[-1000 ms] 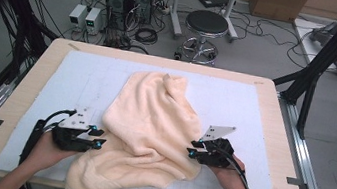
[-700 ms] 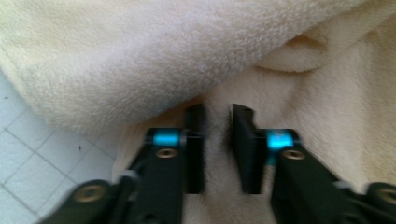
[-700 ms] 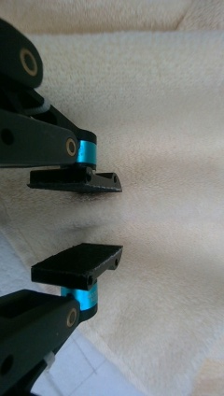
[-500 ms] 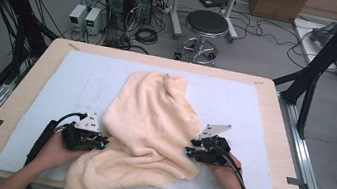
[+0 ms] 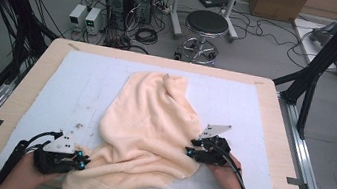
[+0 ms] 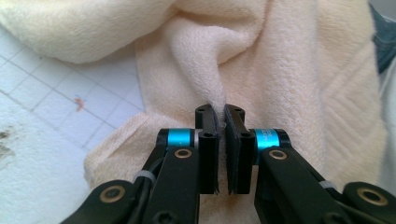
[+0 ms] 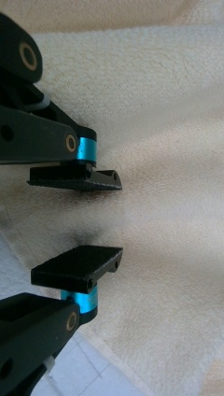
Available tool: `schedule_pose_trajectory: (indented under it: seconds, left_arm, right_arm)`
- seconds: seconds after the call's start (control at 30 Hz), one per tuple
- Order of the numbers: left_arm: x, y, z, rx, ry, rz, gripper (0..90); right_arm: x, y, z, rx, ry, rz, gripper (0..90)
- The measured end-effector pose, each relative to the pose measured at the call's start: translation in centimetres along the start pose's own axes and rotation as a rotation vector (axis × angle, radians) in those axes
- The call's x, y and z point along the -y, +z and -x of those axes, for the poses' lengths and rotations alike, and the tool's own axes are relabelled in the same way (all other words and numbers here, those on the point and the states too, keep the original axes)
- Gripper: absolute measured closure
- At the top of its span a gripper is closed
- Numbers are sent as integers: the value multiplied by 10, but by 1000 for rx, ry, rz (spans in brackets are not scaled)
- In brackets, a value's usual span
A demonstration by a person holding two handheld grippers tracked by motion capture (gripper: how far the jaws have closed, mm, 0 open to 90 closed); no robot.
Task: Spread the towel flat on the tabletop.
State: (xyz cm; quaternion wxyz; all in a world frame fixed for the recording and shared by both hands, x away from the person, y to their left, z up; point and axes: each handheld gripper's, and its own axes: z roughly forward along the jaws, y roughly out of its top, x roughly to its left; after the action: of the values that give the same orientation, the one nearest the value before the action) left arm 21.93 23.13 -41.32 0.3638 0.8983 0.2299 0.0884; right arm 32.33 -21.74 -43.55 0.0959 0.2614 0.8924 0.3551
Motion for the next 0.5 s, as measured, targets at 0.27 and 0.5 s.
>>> schedule_pose_trajectory:
  seconds: [0.27,0.5]
  left_arm:
    - [-22,-6,-15,-22,-11,117,695]
    - [-54,18,-36,26,8,157,704]
  right_arm:
    - [0,0,0,7,-2,-2,585]
    - [0,0,0,10,-5,-1,572]
